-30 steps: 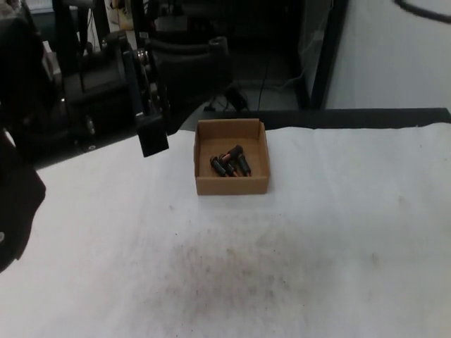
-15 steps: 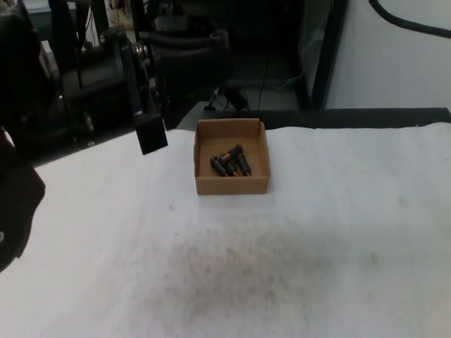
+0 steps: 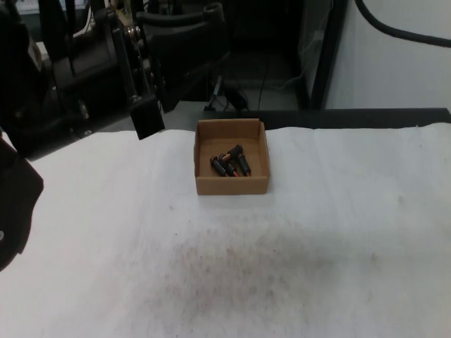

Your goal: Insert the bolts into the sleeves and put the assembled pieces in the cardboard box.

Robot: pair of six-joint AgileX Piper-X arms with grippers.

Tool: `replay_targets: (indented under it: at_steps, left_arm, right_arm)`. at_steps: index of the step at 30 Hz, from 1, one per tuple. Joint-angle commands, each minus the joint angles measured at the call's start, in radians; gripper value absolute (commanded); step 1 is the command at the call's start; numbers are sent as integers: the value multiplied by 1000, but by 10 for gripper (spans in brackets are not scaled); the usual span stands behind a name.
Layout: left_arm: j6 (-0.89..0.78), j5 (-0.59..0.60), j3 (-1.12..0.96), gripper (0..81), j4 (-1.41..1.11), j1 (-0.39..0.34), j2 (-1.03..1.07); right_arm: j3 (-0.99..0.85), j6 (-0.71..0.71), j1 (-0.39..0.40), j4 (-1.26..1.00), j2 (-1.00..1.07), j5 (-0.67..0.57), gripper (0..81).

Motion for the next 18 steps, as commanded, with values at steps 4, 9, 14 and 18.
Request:
replay_targets:
  at_steps: [4, 9, 14, 18]
  left_arm:
    - [-20, -10, -12, 4, -28, 1, -7]
    - [-47, -10, -12, 4, -73, 1, -7]
    - [-47, -10, -12, 4, -86, 1, -7]
    - [-64, -24, -12, 4, -86, 1, -7]
  right_arm:
    - [5, -37, 1, 10, 1, 2, 8]
    - [5, -45, 1, 10, 1, 2, 8]
    - [5, -51, 1, 10, 1, 2, 8]
    - [5, -53, 1, 10, 1, 2, 8]
